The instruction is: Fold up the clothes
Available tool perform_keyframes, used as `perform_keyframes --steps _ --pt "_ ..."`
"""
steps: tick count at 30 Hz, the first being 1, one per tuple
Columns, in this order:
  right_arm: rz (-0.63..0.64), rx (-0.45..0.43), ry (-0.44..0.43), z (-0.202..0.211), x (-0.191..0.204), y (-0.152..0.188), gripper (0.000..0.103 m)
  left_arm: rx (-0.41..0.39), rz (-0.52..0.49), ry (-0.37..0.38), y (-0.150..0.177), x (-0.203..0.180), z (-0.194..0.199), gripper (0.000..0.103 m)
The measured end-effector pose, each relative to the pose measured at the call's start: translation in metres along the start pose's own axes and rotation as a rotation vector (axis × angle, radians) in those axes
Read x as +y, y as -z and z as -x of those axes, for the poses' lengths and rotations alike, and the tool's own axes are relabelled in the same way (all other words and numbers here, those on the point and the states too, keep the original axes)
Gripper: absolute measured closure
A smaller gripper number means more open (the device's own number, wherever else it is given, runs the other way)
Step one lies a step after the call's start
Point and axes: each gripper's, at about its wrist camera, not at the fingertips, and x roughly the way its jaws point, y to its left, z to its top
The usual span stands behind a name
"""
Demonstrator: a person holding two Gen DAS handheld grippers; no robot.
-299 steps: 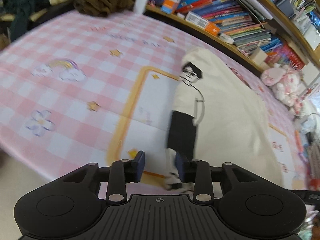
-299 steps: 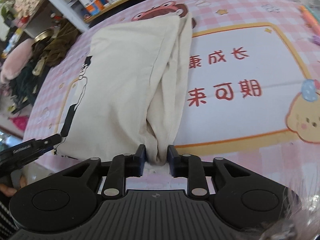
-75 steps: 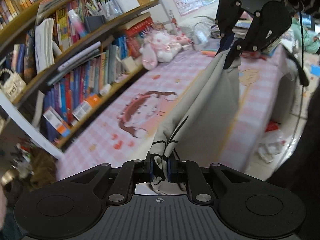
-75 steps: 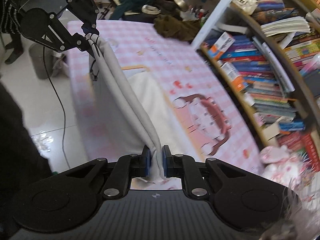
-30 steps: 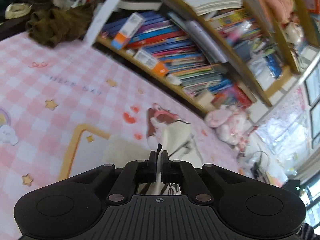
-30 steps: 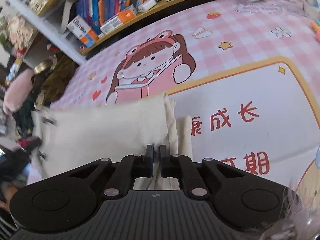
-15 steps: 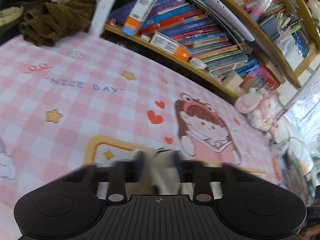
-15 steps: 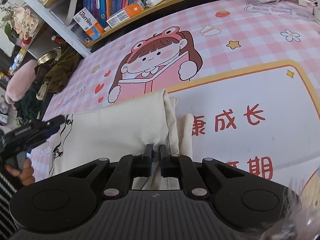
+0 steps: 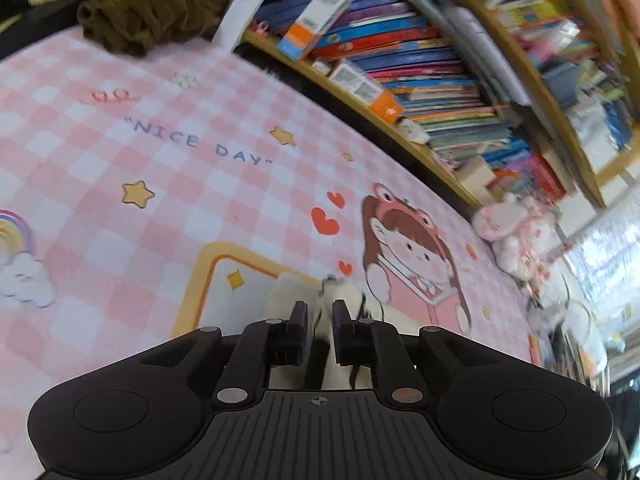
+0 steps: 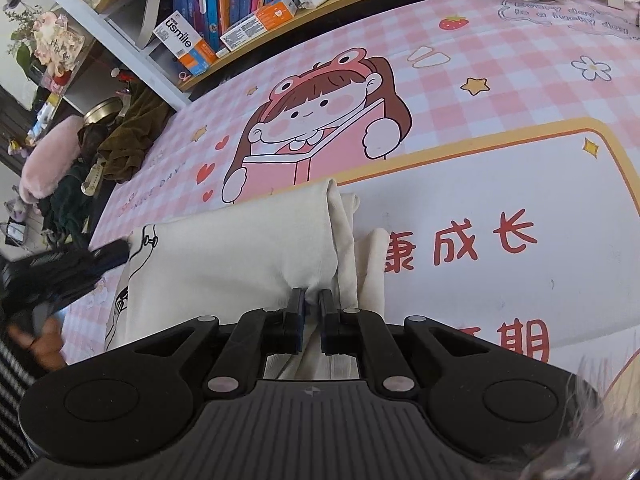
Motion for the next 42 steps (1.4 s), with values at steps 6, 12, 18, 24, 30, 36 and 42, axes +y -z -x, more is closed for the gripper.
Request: perform_keyframes --steps 6,12,18,24,30,36,42 --pt "-0.001 -0.007 0.007 0.0 0.002 0.001 0.097 0.043 -0.006 0.024 0.018 0.004 0.006 0.073" --pt "0.022 -0.015 0.027 0.001 0.006 0.003 0.097 0.02 0.069 0.138 0.025 0.002 0.021 0.101" --pt "0.056 -0.03 0.055 0.0 0.016 0.007 0.097 0.016 0.058 0.035 0.032 0.015 0.008 0.097" --pt "0.055 -0.035 0.075 0.001 0.02 0.006 0.096 -0.054 -0.096 -0.037 0.034 -0.005 0.029 0.091" --pt "-0.019 -0.068 0.054 0.024 0.02 0.01 0.08 -0.081 -0.204 -0.097 0.042 -0.016 0.052 0.023" --pt "-0.167 0.002 0.042 0.033 0.006 0.023 0.051 0.016 -0.181 -0.163 0.043 -0.002 0.037 0.016" --pt "-0.212 0.032 0.045 0.025 0.002 0.028 0.049 0.044 -0.05 -0.08 0.042 0.012 0.021 0.018"
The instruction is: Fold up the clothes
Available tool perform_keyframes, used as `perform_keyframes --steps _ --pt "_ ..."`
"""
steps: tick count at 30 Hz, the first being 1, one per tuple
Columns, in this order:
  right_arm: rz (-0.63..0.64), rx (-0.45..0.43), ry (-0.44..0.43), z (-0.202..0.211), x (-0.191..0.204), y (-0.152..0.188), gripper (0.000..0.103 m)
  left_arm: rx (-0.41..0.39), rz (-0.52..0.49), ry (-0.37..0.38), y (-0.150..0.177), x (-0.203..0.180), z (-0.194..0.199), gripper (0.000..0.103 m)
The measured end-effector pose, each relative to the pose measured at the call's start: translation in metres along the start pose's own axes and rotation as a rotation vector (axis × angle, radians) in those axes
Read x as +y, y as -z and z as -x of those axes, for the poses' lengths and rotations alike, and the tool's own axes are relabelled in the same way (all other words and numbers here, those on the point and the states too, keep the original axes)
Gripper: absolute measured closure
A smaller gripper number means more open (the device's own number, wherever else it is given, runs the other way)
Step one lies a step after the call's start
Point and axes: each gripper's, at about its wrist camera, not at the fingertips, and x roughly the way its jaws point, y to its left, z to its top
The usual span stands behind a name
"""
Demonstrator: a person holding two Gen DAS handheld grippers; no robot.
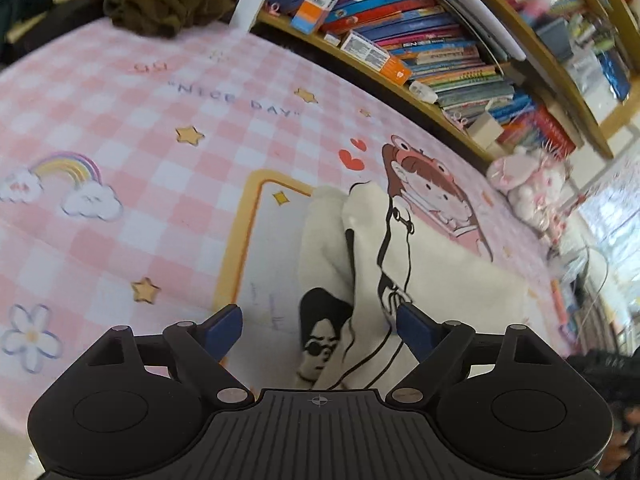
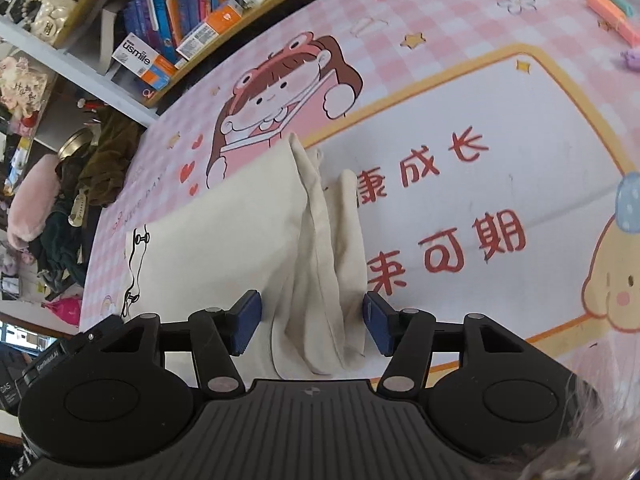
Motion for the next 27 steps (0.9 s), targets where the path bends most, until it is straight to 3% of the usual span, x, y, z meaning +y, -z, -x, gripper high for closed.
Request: perform_keyframes --steps 5,6,7,9,10,12,14,17,21,23,25,27 --pt "-0.011 0.014 -0.008 -0.009 0.001 -0.003 0.051 0.028 -0.002 -0.008 -0.001 -0.013 -0.013 0.024" --pt "-0.006 0.016 -0.008 -0.011 0.002 -0.004 0.054 0.038 0.007 -0.006 -0.002 -0.014 -0.016 0.043" --pt "0.005 0.02 -0.004 -0.013 0.005 -0.005 0.06 0.048 0.016 -0.003 -0.003 -0.016 -0.018 0.054" --pt "0.053 0.022 0.013 -0.016 0.011 -0.006 0.069 0.047 0.016 -0.021 -0.004 -0.019 -0.02 0.064" --pt "0.087 0.014 0.021 -0.015 0.016 -0.006 0.078 0.044 0.006 -0.027 -0.004 -0.022 -0.019 0.068" --pt "0.241 -0.045 0.057 -0.006 0.036 -0.003 0.084 0.006 -0.061 -0.039 0.0 -0.034 -0.009 0.082" --pt "0.403 -0.107 0.09 0.004 0.056 0.006 0.089 -0.038 -0.164 -0.071 0.007 -0.05 -0.001 0.082" --pt "0.486 -0.133 0.104 0.008 0.065 0.011 0.09 -0.056 -0.26 -0.125 0.015 -0.062 -0.001 0.082" --pt "0.327 -0.072 0.091 -0.003 0.045 0.001 0.086 -0.014 -0.128 -0.074 0.009 -0.038 -0.007 0.073" --pt "0.23 -0.05 0.078 -0.005 0.033 -0.005 0.069 0.007 -0.056 -0.033 0.004 -0.025 -0.007 0.066" --pt "0.157 -0.026 0.069 -0.008 0.024 -0.009 0.063 0.035 0.006 -0.012 0.001 -0.014 -0.011 0.056" --pt "0.095 0.007 0.061 -0.014 0.016 -0.012 0.057 0.032 0.053 0.015 0.001 -0.008 -0.014 0.054"
